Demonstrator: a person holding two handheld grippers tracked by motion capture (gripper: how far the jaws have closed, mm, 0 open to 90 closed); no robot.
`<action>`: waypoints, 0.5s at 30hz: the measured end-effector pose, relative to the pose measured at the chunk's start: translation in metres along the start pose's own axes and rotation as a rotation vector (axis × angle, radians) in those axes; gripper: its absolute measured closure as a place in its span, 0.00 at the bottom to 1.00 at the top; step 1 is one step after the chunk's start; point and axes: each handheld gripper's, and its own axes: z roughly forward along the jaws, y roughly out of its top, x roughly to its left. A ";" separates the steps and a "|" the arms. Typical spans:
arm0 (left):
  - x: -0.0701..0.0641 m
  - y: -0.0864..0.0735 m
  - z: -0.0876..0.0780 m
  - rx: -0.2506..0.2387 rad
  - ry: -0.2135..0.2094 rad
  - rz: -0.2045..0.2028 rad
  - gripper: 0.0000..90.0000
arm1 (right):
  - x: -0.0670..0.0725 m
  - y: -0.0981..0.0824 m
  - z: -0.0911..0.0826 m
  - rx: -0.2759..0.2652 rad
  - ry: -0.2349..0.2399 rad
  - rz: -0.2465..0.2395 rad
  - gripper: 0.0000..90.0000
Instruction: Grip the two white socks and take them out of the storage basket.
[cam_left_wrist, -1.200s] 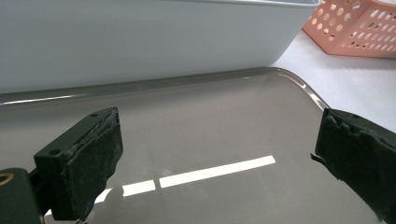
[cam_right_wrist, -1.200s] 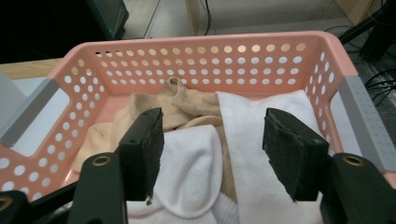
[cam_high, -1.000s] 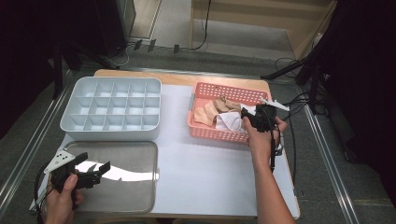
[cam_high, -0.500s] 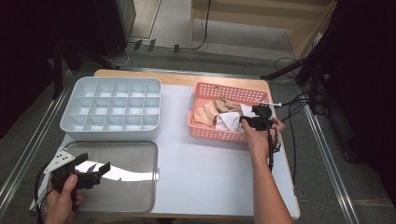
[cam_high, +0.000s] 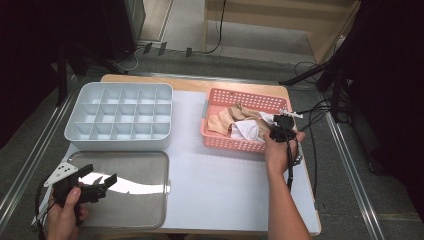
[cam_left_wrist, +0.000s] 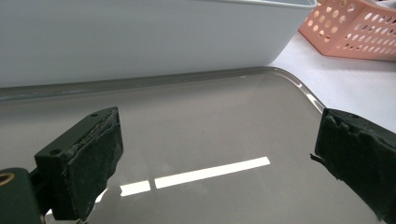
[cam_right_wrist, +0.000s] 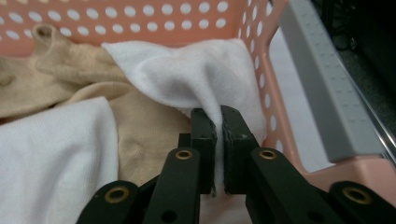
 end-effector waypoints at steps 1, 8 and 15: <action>0.000 0.000 0.000 0.002 -0.001 -0.001 0.02 | -0.001 0.000 -0.002 -0.016 0.008 0.006 0.98; -0.002 0.000 0.000 -0.003 -0.001 -0.002 0.02 | -0.008 -0.001 -0.015 -0.088 0.041 0.033 0.98; -0.002 0.000 0.001 -0.003 -0.003 -0.004 0.02 | -0.012 0.004 -0.026 -0.173 0.099 0.013 0.98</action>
